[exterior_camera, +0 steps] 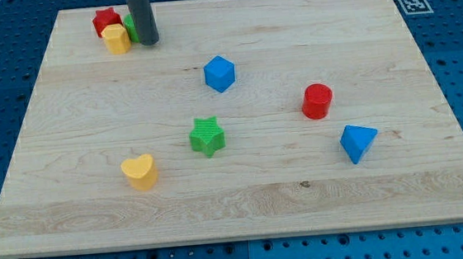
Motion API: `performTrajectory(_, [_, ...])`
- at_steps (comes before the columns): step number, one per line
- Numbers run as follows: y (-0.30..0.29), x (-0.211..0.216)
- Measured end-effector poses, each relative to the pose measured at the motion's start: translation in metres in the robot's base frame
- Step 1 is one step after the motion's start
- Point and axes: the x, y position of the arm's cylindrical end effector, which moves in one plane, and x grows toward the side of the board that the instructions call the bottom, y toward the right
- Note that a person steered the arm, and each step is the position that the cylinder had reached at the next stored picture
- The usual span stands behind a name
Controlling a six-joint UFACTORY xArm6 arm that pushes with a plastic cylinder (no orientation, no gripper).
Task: Push the blue cube closer to the yellow hexagon
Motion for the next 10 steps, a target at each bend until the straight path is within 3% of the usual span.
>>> performTrajectory(2, [-0.002, -0.024])
performTrajectory(4, [0.081, 0.054])
performTrajectory(6, [0.063, 0.112])
performTrajectory(8, [0.138, 0.170])
performTrajectory(9, [0.151, 0.152])
performTrajectory(10, [0.129, 0.117])
